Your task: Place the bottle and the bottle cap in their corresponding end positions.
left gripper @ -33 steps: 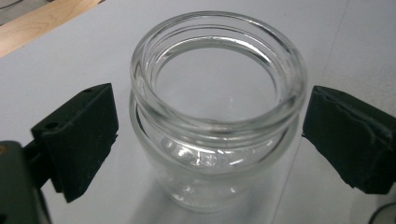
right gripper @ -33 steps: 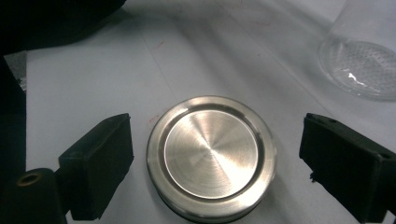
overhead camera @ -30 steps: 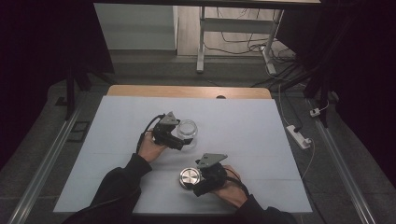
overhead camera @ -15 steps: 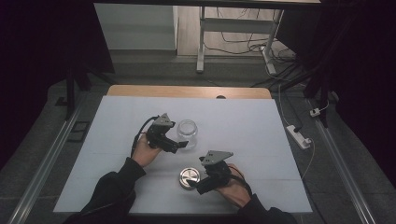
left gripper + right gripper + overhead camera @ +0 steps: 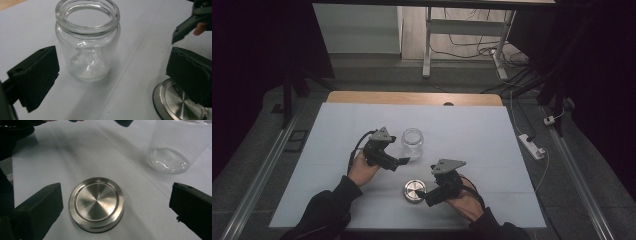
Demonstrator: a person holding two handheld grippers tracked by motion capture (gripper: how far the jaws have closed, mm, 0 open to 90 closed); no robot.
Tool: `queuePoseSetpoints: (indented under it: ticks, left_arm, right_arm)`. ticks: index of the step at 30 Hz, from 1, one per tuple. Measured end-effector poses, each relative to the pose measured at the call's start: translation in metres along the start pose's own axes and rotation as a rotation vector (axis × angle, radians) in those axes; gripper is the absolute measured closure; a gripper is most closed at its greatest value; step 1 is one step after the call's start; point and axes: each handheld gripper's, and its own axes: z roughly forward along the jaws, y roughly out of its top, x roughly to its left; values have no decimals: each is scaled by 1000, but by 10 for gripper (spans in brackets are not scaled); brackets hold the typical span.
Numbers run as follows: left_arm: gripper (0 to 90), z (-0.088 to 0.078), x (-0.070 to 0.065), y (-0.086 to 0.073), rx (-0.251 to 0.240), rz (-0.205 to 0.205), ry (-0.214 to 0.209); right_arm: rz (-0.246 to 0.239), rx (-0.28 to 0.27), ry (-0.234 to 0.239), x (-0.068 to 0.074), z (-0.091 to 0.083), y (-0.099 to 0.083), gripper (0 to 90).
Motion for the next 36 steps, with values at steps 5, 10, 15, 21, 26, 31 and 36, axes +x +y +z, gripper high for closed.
queuePoseSetpoints:
  ticks: [5,10,15,21,26,31,36]
  left_arm:
    - [0,-5,-6,-4,-3,2,-4]
    - [0,-9,-13,-9,-3,4,-16]
    - [0,-13,-19,-12,-12,-1,-33]
    - [0,-21,-25,-16,-22,-7,-50]
    - [0,-29,-31,-21,-28,-15,-51]
    - [0,-39,-36,-29,-26,-26,-49]
    - [0,-50,-41,-38,-19,-33,-37]
  right_arm:
    - [-2,3,-7,-2,-4,-1,0]
    - [-5,-3,-18,-2,-8,-1,0]
    - [-10,-2,-28,-3,-11,-2,0]
    - [-11,-6,-39,-4,-16,-3,0]
    - [-13,-2,-45,-5,-19,-4,0]
    - [-18,11,-45,-3,-22,-5,0]
    - [-19,13,-52,-3,-26,-7,0]
